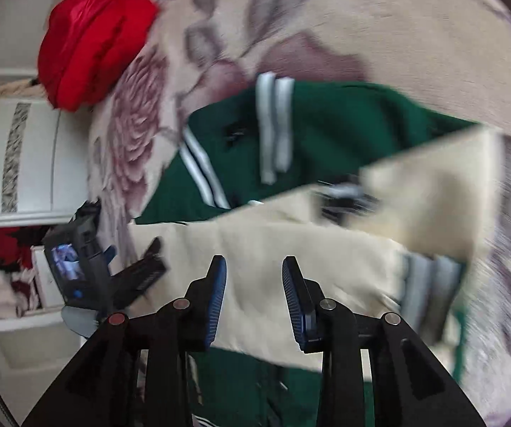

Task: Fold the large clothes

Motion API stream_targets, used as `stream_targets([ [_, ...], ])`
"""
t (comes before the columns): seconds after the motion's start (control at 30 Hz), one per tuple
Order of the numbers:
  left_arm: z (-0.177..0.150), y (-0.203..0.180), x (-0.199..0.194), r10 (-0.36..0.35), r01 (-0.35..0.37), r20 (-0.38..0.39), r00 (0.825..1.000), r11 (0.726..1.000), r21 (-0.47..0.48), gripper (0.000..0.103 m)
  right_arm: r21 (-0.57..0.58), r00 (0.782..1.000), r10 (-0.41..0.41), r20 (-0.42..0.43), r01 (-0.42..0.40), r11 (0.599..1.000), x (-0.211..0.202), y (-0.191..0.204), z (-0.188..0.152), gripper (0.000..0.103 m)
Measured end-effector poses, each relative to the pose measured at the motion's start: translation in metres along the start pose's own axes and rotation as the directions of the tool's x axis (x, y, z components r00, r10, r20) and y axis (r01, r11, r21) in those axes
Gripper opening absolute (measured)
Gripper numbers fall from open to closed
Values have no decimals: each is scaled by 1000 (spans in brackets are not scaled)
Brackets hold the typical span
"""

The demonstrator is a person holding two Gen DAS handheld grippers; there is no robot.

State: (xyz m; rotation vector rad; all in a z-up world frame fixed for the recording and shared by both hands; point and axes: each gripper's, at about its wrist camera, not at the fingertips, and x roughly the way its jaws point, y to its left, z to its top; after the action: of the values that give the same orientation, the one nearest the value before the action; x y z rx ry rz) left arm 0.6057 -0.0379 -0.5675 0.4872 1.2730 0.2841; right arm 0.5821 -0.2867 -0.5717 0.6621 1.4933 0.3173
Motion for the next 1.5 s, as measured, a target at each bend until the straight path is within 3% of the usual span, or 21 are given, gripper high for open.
stream_targets([
  [0.17, 13, -5, 24, 52, -53, 19, 998, 998, 40, 102, -72, 994, 43, -98, -50, 996, 103, 26, 48, 35],
  [0.3, 13, 5, 33, 21, -21, 8, 1000, 1000, 3, 102, -144, 989, -3, -150, -19, 989, 146, 35, 61, 34],
  [0.33, 12, 9, 33, 12, -12, 13, 1000, 1000, -11, 102, -164, 992, -5, -123, -15, 986, 147, 40, 60, 31],
  [0.37, 11, 11, 33, 7, -7, 16, 1000, 1000, -21, 102, -185, 994, -24, -103, 4, 983, 148, 45, 59, 7],
  [0.6, 13, 32, 19, -30, 33, 40, 999, 996, -77, 102, -147, 987, -151, 56, 158, 977, 128, 63, 74, 4],
  [0.67, 17, 36, 16, -25, 29, 46, 999, 996, -85, 102, -159, 973, -204, 110, 220, 962, 124, 72, 87, 0],
  [0.73, 20, 39, 17, -36, 39, 39, 999, 995, -92, 102, -166, 941, -276, 195, 309, 936, 116, 79, 104, 0],
  [0.8, 21, 39, 16, -38, 42, 37, 999, 995, -92, 102, -104, 984, -151, 93, 160, 982, 116, 68, 124, 0],
  [0.87, 20, 39, 11, -24, 28, 54, 998, 995, -92, 102, -48, 984, -162, 78, 166, 985, 99, 62, 126, 0],
  [0.93, 17, 40, 9, 1, 6, 73, 997, 995, -96, 102, -41, 988, -144, 58, 146, 988, 84, 60, 119, 7],
  [0.97, 16, 38, 8, 20, -12, 81, 997, 996, -92, 102, -20, 985, -162, 61, 164, 986, 72, 53, 111, 31],
  [1.0, 16, 37, 9, 29, -22, 84, 996, 996, -87, 102, -4, 978, -196, 68, 197, 980, 68, 47, 104, 66],
  [1.03, 16, 35, 10, 36, -30, 81, 996, 996, -82, 102, 10, 974, -217, 72, 216, 976, 64, 41, 96, 77],
  [1.17, 16, 27, 15, 37, -32, 73, 997, 997, -70, 102, 71, 966, -256, -16, 257, 964, 91, 13, 77, 79],
  [1.23, 16, 24, 14, 37, -32, 79, 996, 997, -66, 102, 60, 943, -330, -42, 332, 941, 112, 8, 73, 77],
  [1.27, 16, 22, 14, 42, -37, 82, 996, 997, -61, 102, 49, 924, -382, -24, 383, 922, 119, 7, 71, 67],
  [1.3, 16, 21, 14, 45, -40, 87, 995, 998, -57, 102, 57, 888, -460, 0, 459, 887, 124, 7, 68, 46],
  [1.33, 15, 20, 13, 45, -40, 90, 995, 998, -57, 102, 60, 873, -487, 15, 485, 872, 126, 10, 66, 46],
  [1.37, 15, 19, 13, 44, -39, 93, 995, 998, -58, 102, 50, 855, -517, 38, 515, 856, 127, 17, 65, 34],
  [1.4, 14, 19, 12, 41, -35, 94, 995, 998, -59, 102, 42, 845, -531, 61, 530, 847, 125, 23, 64, 21],
  [1.5, 11, 22, 10, 30, -23, 98, 995, 997, -74, 102, 83, 854, -511, 95, 504, 859, 118, 28, 63, 15],
])
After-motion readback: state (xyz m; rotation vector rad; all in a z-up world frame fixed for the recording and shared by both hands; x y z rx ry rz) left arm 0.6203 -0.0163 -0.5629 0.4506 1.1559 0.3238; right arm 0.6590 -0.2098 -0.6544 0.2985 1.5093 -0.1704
